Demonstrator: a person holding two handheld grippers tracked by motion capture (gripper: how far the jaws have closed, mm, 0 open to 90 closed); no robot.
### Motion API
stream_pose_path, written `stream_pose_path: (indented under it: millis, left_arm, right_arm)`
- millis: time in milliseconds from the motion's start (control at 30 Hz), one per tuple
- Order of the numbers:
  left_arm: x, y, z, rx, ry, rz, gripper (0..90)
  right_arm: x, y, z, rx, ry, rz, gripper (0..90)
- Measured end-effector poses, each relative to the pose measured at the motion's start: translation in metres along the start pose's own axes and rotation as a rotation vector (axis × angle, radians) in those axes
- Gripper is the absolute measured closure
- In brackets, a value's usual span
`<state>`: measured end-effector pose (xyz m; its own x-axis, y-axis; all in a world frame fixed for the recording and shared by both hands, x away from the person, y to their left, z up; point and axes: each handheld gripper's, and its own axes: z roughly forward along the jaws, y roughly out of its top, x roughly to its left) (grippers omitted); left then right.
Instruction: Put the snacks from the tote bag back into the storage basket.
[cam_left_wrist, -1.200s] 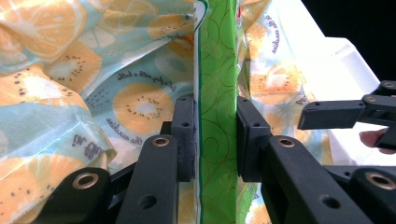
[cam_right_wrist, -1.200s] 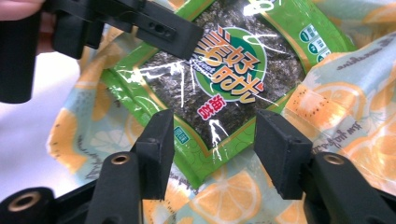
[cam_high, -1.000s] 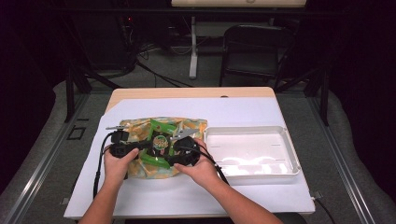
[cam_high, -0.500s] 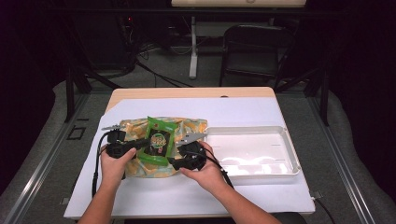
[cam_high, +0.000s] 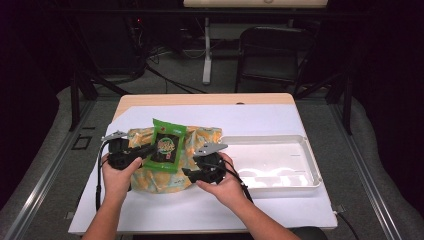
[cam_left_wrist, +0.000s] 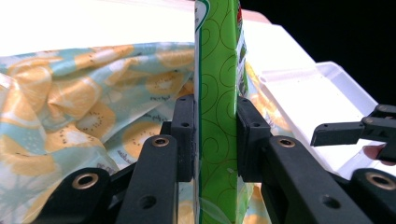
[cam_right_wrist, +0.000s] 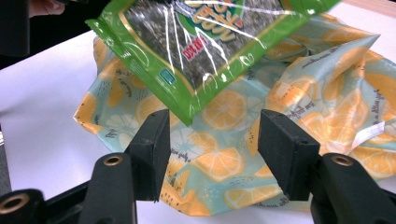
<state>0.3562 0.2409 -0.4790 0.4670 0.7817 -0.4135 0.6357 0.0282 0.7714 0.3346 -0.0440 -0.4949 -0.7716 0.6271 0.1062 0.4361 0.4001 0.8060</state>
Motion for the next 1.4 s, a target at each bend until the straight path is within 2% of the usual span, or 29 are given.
stream_pose_path:
  millis: [333, 800, 1167, 1400]
  left_arm:
    - [-0.006, 0.006, -0.015, -0.037, 0.009, 0.02, 73.0]
    - [-0.015, 0.01, -0.025, -0.067, -0.013, 0.039, 73.0]
    - [-0.028, 0.013, -0.024, -0.077, -0.043, 0.071, 73.0]
    - [-0.037, 0.015, -0.015, -0.067, -0.07, 0.095, 73.0]
  right_arm:
    - [-0.001, -0.003, 0.0, 0.002, 0.002, 0.003, 44.0]
    - [-0.003, -0.003, -0.004, -0.013, 0.005, 0.014, 44.0]
    - [-0.006, -0.003, -0.011, -0.038, 0.01, 0.035, 44.0]
    - [-0.009, -0.005, -0.016, -0.051, 0.006, 0.049, 44.1]
